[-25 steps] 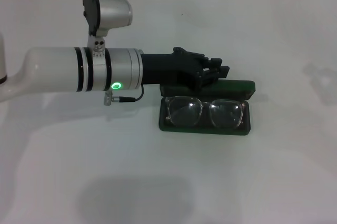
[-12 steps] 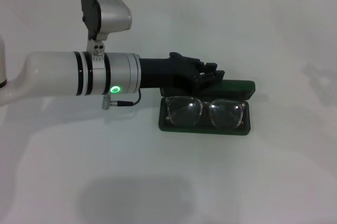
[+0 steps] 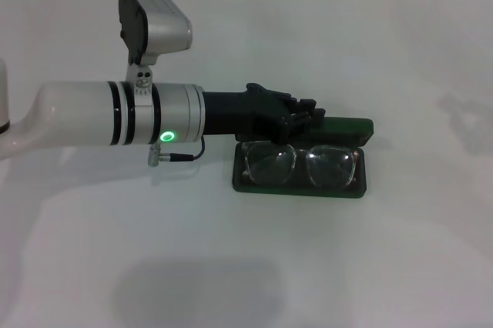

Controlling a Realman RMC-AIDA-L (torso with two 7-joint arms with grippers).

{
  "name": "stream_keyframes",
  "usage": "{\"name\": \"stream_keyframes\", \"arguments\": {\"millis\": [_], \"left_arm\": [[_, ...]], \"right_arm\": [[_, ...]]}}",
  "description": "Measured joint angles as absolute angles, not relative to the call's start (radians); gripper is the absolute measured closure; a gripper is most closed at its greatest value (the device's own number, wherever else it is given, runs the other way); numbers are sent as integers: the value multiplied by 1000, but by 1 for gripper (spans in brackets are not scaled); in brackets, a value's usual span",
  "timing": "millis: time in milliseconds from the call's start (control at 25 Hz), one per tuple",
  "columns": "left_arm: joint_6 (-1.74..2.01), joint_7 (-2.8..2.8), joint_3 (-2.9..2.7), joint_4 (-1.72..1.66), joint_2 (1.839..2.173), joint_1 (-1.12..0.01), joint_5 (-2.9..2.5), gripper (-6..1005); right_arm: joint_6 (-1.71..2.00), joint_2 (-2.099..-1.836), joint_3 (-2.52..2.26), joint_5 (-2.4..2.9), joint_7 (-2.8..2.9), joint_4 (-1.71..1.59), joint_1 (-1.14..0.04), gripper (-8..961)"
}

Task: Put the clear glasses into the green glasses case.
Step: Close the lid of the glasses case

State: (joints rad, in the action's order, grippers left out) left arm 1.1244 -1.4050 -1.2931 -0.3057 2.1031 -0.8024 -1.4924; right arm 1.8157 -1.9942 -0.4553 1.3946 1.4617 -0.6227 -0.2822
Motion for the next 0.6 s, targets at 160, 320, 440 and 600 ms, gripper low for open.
{"name": "stream_keyframes", "arguments": {"millis": [160, 320, 440, 600], "left_arm": [[1130, -1405, -1295, -303, 2103, -802, -1494, 798], [1136, -1405, -1333, -303, 2102, -802, -1485, 800], [1143, -1403, -1356, -302, 2102, -802, -1483, 800], [1163, -1382, -1378, -319, 2103, -778, -1483, 799]], "right_arm": [[1816, -1996, -456, 1395, 1460, -623, -282, 812], [1816, -1997, -456, 1395, 1459, -621, -282, 804], [1817, -1998, -456, 1394, 1459, -621, -280, 799], [1818, -1998, -456, 1394, 1459, -621, -276, 791]]}}
